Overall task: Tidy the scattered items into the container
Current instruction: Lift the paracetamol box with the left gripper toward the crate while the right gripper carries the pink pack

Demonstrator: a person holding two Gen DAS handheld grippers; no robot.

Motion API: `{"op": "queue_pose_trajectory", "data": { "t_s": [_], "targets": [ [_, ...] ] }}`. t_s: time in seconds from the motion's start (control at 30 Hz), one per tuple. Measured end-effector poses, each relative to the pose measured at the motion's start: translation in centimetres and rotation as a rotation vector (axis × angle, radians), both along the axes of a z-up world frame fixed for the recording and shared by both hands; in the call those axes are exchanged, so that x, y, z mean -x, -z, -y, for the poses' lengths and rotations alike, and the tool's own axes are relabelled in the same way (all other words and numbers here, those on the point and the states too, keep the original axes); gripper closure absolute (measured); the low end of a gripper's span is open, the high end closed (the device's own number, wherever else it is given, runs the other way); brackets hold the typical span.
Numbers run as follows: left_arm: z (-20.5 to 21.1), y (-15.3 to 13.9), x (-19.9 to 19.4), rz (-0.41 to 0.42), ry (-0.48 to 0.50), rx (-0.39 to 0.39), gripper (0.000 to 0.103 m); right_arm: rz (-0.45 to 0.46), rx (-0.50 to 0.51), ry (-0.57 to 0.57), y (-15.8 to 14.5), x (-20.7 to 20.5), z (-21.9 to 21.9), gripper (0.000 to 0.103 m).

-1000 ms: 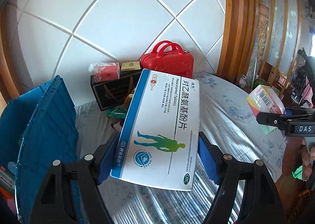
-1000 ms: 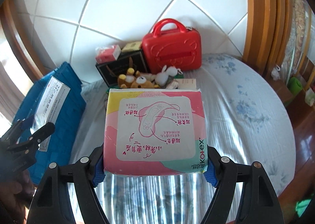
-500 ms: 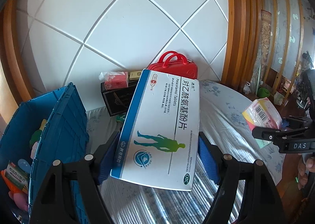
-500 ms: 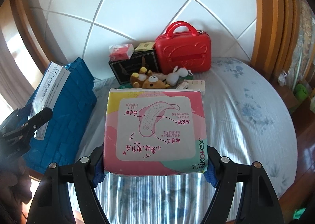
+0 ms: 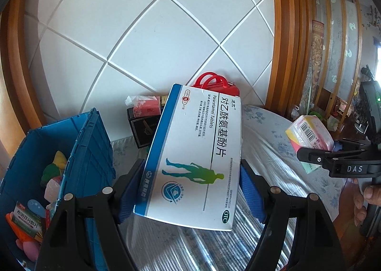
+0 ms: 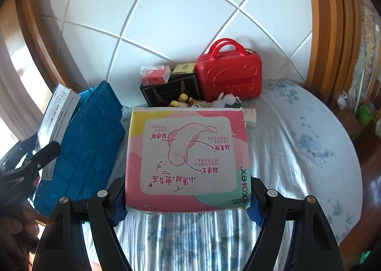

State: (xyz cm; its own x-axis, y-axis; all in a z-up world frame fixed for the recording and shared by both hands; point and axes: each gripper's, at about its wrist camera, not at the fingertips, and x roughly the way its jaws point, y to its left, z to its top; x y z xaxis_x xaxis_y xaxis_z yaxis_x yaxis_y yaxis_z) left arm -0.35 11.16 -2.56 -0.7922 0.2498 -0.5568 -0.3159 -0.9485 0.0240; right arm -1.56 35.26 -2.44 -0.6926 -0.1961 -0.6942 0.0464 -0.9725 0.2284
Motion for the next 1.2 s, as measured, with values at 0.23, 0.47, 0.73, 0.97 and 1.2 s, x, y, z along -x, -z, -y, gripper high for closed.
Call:
{"op": "queue_pose_trajectory", "data": {
  "t_s": [0.23,0.47,0.73,0.97,1.2],
  "targets": [
    [2.9,-0.5,0.2,-0.007,0.01,-0.016,0.027,-0.013,-0.004,0.001,-1.1,0.0,2.9,0.026],
    [5.0,-0.6,0.3,-0.014,0.015,-0.034,0.027,-0.019,-0.011,-0.001,-1.7,-0.1,5.2,0.026],
    [7.6,-0.9,-0.1,-0.031,0.01,-0.063,0.027,-0.01,-0.033,-0.013,-1.8,0.2,7.6,0.026],
    [9.8,-1.1,0.1,-0.042,-0.001,-0.085,0.027,-0.012,-0.047,-0.036,-2.3,0.6,9.8,0.025],
    [12.1,-1.5,0.4,-0.052,-0.019,-0.094,0.027,-0.02,-0.057,-0.059,-2.5,1.0,12.1,0.025]
  ]
}}
